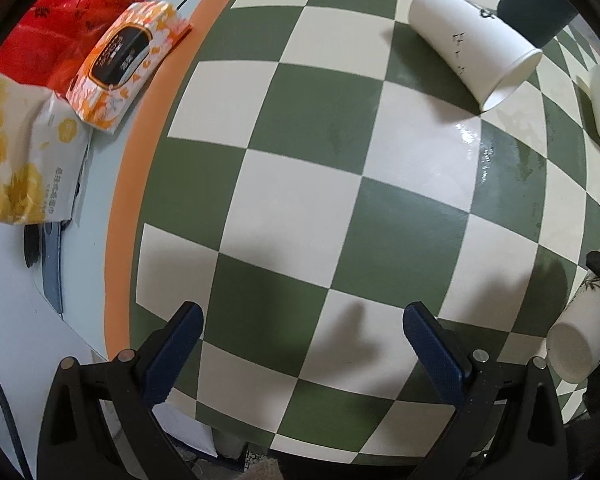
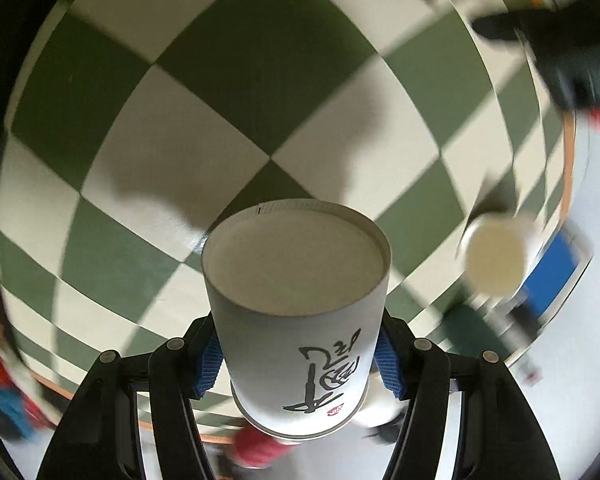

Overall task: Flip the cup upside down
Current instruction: 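Lift the cup with the right tool and rotate it rim-down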

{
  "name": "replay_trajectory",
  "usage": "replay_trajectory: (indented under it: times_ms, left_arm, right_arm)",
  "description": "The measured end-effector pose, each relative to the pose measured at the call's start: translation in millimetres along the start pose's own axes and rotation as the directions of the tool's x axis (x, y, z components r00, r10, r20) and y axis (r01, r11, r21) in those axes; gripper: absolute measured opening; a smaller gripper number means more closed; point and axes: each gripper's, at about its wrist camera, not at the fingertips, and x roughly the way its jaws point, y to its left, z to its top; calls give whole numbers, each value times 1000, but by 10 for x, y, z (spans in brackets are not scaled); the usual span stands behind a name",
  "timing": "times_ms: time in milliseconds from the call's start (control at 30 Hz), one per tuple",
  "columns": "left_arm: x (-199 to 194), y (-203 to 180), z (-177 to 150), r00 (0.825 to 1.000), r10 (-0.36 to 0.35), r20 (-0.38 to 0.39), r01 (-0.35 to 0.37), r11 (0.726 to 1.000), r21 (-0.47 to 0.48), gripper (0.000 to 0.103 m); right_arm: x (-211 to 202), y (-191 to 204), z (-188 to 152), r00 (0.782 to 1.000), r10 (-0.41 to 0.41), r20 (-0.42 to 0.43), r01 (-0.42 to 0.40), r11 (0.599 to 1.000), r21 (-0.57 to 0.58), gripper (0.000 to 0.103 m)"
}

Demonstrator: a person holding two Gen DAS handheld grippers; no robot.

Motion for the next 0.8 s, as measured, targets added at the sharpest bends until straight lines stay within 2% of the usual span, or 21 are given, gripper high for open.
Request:
replay_trajectory:
  times_ms: [100, 233, 433, 567, 600, 700, 800]
  left_arm:
    - [-47, -53, 18, 1000, 0, 9, 0, 1000, 12, 102]
    - [-153, -153, 73, 1000, -1, 15, 1, 1000, 29, 102]
    - [-256, -319, 76, 1000, 0, 21, -1, 999, 52, 102]
    - [-281, -402, 85, 1000, 3, 31, -5, 998, 66, 102]
    - [-283, -434, 86, 999, 4, 32, -6, 998, 68, 103]
    - [-288, -511, 93, 999, 5, 31, -8, 997, 72, 102]
    - [-304, -495, 80, 999, 7, 35, -10, 997, 77, 103]
  right_arm:
    - [83, -218, -114, 993, 115, 13, -116, 980, 164, 65]
    - [214, -496, -280, 968, 243, 56, -246, 900, 361, 65]
    - [457, -730, -617, 902, 400, 161, -413, 691, 594, 65]
    - [657, -777, -806, 831, 496, 251, -507, 494, 706, 65]
    - [718, -808, -855, 808, 519, 278, -530, 435, 728, 65]
    - [808, -815, -946, 752, 563, 342, -578, 315, 752, 65]
    - [907, -855, -990, 710, 592, 380, -601, 230, 765, 65]
